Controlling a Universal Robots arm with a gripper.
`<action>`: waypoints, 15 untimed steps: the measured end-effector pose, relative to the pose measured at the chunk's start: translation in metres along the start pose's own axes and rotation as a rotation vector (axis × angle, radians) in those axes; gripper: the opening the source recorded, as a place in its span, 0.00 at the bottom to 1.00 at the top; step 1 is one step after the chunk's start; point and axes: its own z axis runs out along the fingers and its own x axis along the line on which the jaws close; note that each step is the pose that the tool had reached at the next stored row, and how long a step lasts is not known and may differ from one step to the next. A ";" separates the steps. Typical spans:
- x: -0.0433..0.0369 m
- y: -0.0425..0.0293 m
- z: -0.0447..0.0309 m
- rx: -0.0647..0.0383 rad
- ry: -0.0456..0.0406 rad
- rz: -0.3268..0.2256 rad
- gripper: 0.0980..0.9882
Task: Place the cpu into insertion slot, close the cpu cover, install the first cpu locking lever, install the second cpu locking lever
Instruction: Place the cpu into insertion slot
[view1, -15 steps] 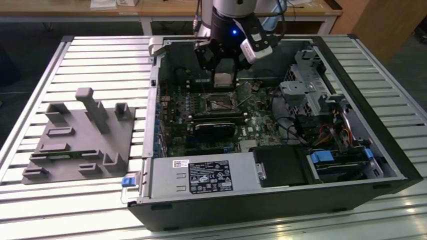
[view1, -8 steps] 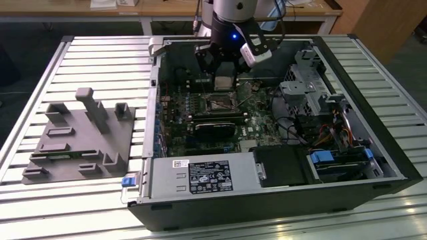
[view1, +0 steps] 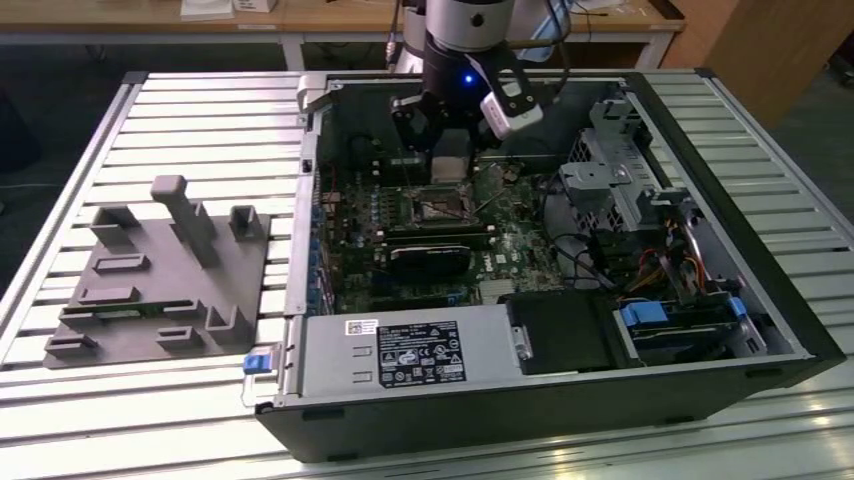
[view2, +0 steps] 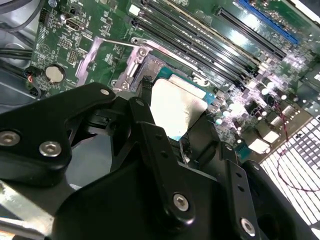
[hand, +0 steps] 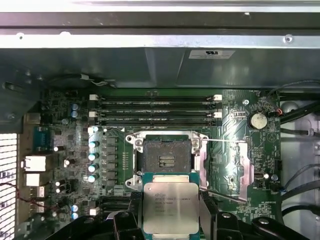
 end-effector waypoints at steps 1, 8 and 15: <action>0.0000 -0.0001 0.0013 0.000 -0.0022 0.000 0.49; 0.0000 -0.0005 0.0115 0.000 -0.0053 -0.001 0.49; 0.0000 -0.0006 0.0116 0.000 -0.0058 0.010 0.49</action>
